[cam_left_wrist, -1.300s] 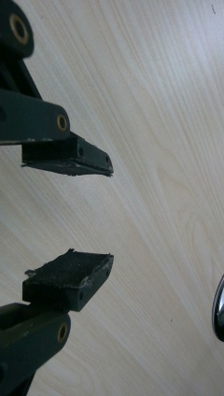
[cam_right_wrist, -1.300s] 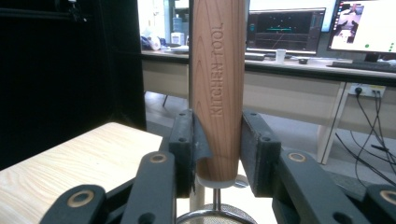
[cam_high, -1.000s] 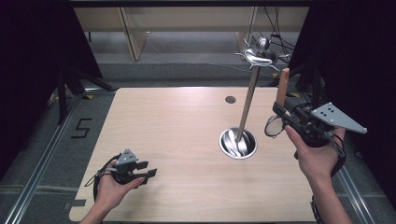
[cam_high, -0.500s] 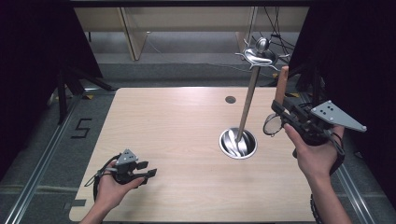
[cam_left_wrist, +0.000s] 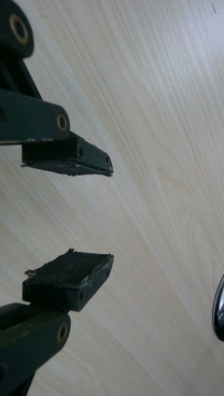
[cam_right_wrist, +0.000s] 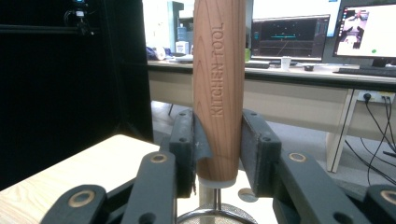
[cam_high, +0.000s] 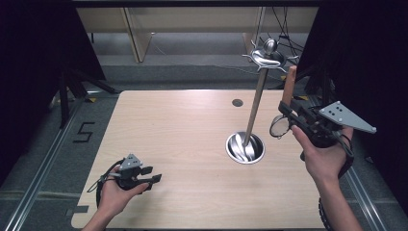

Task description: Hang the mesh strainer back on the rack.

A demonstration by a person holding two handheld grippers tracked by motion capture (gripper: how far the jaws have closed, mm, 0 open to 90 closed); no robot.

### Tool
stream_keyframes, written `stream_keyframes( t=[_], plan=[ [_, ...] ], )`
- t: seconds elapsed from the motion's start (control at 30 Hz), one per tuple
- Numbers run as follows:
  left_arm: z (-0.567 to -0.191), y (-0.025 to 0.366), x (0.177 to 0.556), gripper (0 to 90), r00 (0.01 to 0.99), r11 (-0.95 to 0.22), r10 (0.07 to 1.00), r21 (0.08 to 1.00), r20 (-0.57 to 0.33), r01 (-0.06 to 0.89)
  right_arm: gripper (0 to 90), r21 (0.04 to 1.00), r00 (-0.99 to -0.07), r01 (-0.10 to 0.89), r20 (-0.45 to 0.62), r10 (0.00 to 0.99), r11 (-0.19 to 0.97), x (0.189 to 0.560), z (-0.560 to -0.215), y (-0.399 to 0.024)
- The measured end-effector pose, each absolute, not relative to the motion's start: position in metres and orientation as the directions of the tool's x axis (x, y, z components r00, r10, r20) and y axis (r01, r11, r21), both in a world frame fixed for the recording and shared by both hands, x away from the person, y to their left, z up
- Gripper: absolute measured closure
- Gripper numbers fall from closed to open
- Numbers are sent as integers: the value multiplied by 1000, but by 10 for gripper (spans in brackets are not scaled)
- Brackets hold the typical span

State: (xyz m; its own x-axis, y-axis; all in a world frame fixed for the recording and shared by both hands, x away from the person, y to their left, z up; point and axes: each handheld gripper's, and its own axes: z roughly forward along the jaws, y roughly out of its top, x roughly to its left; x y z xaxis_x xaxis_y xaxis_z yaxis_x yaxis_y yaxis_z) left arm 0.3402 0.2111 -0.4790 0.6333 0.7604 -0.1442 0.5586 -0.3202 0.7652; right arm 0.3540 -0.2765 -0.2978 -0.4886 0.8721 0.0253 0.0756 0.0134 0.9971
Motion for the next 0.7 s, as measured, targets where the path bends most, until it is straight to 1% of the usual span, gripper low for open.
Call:
stream_keyframes(
  t=[0.7],
  plan=[
    [-478,211,340,485,634,-323,759,758,-150,567,692,996,-484,92,34,874,12,359,-296,-273]
  ],
)
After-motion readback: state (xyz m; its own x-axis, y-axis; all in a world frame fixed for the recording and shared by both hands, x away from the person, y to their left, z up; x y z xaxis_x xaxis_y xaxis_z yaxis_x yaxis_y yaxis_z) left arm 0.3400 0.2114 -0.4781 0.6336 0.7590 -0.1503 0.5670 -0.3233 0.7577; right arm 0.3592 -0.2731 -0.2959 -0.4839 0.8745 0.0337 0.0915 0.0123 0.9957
